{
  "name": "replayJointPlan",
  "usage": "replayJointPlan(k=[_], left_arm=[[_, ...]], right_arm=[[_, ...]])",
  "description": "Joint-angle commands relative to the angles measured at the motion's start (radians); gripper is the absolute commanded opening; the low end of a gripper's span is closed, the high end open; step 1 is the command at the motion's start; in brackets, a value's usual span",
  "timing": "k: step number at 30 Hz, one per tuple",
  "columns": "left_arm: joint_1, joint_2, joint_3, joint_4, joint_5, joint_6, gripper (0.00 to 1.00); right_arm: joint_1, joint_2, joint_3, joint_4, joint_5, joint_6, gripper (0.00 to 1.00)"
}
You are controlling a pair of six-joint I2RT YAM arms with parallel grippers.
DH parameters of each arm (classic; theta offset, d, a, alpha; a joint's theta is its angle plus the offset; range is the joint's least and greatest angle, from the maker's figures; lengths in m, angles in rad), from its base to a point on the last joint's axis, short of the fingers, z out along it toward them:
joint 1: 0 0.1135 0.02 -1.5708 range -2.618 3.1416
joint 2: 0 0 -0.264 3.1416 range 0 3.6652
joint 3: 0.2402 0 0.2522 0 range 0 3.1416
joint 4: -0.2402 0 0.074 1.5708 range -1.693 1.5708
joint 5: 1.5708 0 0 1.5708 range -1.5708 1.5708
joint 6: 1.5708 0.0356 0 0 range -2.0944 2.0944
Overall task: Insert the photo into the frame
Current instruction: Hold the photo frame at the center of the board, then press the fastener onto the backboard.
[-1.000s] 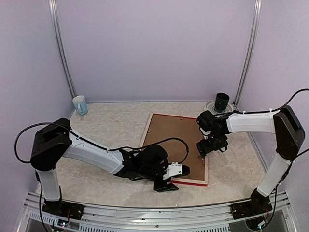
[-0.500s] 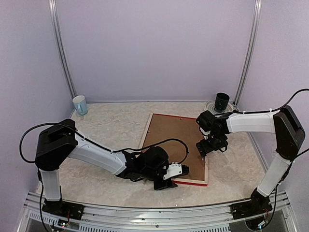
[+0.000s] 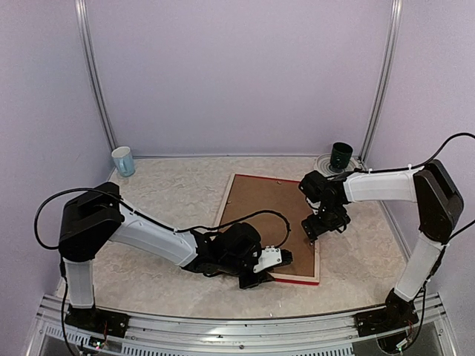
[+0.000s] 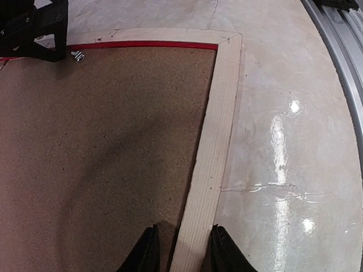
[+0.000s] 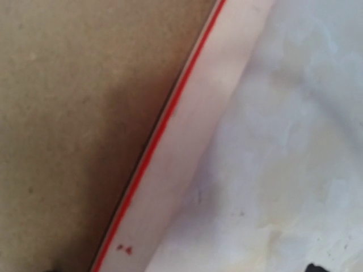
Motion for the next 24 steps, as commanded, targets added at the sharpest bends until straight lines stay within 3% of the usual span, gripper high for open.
replayJointPlan(k=[1,13,24], left_arm=[[0.007,0.027,0.013,-0.001,0.001,-0.012,0.29],[0.016,0.068,0.055,-0.009,-0.025,-0.07,0.17],[0.021,0.07,0.055,-0.006,-0.037,-0.084,0.16]], right_arm=[[-0.007,0.046,0.018,0.004,0.03,0.018,0.94],[0.045,0.056,0.039,-0.144,0.095,0.033,0.94],[0.085,0.087,-0.001,-0.138,0.065,0.003,0.94]])
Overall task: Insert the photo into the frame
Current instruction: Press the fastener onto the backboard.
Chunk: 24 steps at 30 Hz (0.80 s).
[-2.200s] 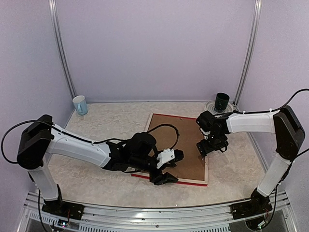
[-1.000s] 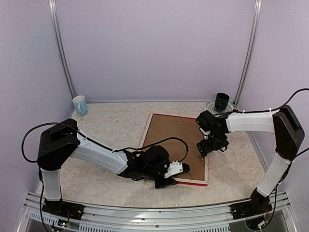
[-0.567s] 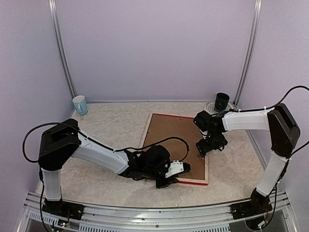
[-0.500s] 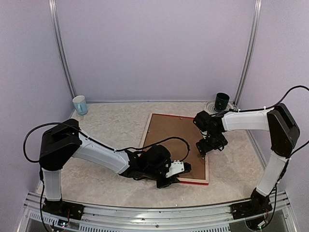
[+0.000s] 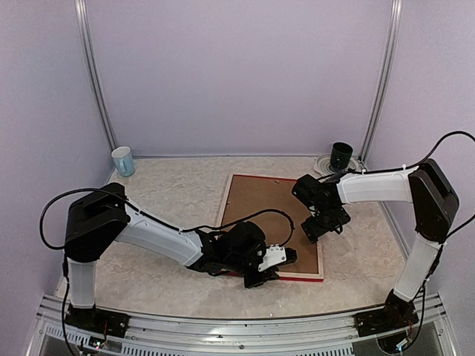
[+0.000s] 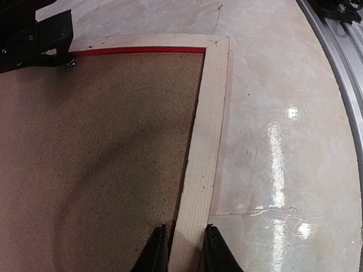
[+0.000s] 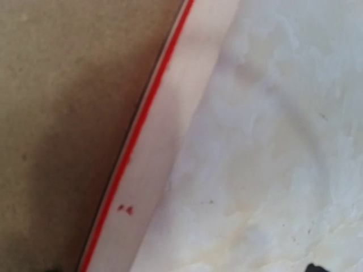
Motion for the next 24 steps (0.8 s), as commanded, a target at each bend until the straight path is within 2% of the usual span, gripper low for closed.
replayJointPlan(k=[1,6,12,24], left_arm=[[0.022,0.03,0.006,-0.013,-0.055,-0.065,0.16],[0.023,0.032,0.009,-0.007,-0.073,-0.078,0.15],[0.026,0.039,0.018,-0.001,-0.119,-0.109,0.09],[0.036,0.068,0.061,-0.032,-0.223,-0.169,0.0]], right_arm=[[0.02,0.05,-0.041,-0.05,-0.075,-0.026,0.94],[0.028,0.051,-0.037,-0.085,-0.085,-0.046,0.93],[0.051,0.071,-0.021,-0.117,-0.137,-0.051,0.93],[0.083,0.17,0.0,-0.232,-0.044,0.081,0.95]])
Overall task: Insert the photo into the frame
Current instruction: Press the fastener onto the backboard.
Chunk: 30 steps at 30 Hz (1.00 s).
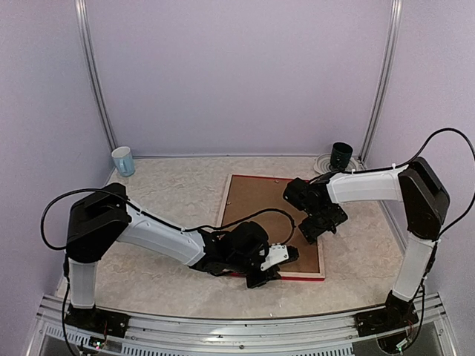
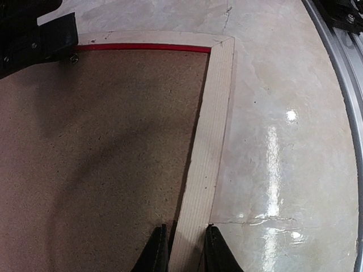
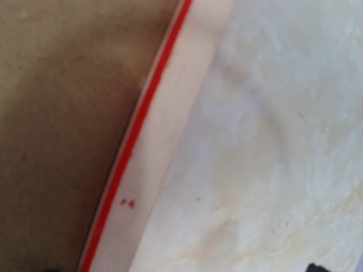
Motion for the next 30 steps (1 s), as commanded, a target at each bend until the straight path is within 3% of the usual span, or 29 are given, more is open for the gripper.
replayJointPlan(k=[1,21,30], left_arm=[[0.039,0.064,0.041,-0.012,-0.207,-0.124,0.0],[0.064,0.059,0.034,-0.004,-0.243,-0.168,0.0],[0.067,0.056,0.03,0.002,-0.25,-0.171,0.0]], right_arm=[[0.035,0.107,-0.066,-0.155,-0.12,0.059,0.95],[0.035,0.106,-0.031,-0.255,-0.013,0.167,0.97],[0.027,0.056,0.02,-0.195,-0.03,0.102,0.99]])
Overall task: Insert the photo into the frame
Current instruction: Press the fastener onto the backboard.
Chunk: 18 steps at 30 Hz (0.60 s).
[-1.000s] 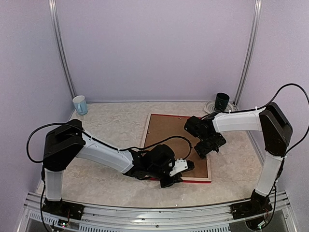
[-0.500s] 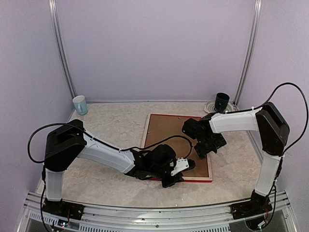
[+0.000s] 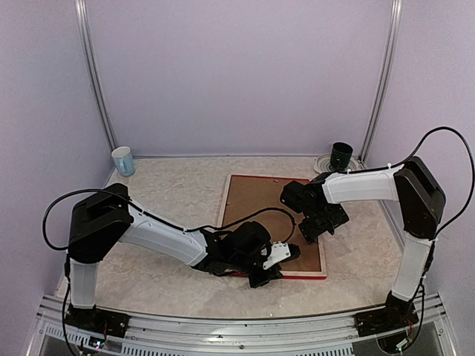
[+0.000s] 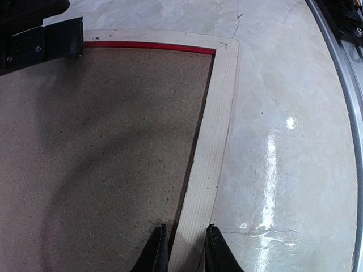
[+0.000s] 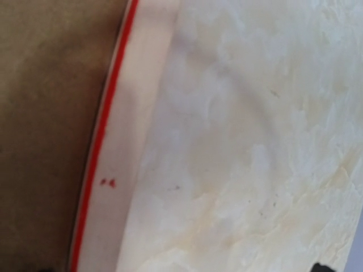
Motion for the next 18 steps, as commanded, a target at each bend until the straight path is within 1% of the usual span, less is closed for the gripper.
replayJointPlan(k=[1,3,5,9,13,18], left_arm=[[0.072,0.038,-0.001,0.01,-0.23,-0.115,0.0],[0.072,0.038,0.001,0.009,-0.235,-0.116,0.0],[0.072,0.038,-0.001,0.009,-0.236,-0.116,0.0],[0.071,0.035,-0.005,0.013,-0.239,-0.116,0.0],[0.073,0.041,0.002,0.009,-0.248,-0.124,0.0],[0.081,0.043,0.01,0.004,-0.317,-0.163,0.0]], right_arm=[[0.005,0.039,-0.025,-0.115,-0.108,-0.064,0.99],[0.005,0.064,-0.042,-0.113,-0.131,-0.079,0.99],[0.005,0.078,-0.056,-0.114,-0.121,-0.074,0.99],[0.005,0.071,-0.067,-0.101,-0.135,-0.073,0.99],[0.005,0.08,-0.074,-0.13,-0.144,-0.061,0.98],[0.007,0.084,-0.085,-0.151,-0.158,-0.025,0.96]])
